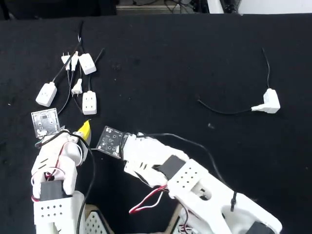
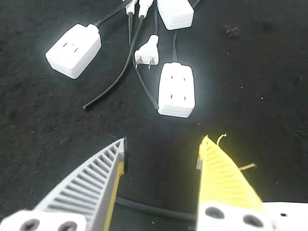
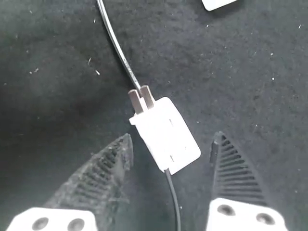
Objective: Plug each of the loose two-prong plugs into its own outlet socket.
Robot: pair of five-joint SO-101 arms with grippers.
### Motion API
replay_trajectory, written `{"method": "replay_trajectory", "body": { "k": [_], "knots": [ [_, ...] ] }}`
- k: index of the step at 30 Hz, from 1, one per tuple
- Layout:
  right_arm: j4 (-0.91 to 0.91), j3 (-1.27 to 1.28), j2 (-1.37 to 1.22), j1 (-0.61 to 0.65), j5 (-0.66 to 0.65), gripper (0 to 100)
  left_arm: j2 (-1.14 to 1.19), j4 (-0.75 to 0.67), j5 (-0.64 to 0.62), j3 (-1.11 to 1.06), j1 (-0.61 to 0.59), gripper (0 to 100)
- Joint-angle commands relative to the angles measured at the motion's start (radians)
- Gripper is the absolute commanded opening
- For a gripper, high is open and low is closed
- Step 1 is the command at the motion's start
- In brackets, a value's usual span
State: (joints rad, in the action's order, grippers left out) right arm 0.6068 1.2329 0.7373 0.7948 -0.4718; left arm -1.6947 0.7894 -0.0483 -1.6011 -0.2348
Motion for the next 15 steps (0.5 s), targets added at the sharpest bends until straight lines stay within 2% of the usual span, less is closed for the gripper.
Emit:
{"method": "replay_trajectory", "body": {
  "k": [1, 5, 11, 15],
  "knots": [
    [-0.012, -0.045, -0.033, 0.018, -0.011, 23.1, -0.009, -0.006, -0.009, 0.048, -0.007, 25],
    [-0.032, -0.054, -0.110, 0.057, -0.031, 21.9, -0.009, -0.006, -0.009, 0.048, -0.007, 25],
    [-0.095, -0.150, -0.308, -0.032, -0.043, 21.9, -0.009, -0.005, -0.009, 0.048, -0.010, 25],
    [-0.118, -0.171, -0.340, -0.035, -0.038, 21.6, -0.009, -0.005, -0.009, 0.048, -0.007, 25]
  ]
}}
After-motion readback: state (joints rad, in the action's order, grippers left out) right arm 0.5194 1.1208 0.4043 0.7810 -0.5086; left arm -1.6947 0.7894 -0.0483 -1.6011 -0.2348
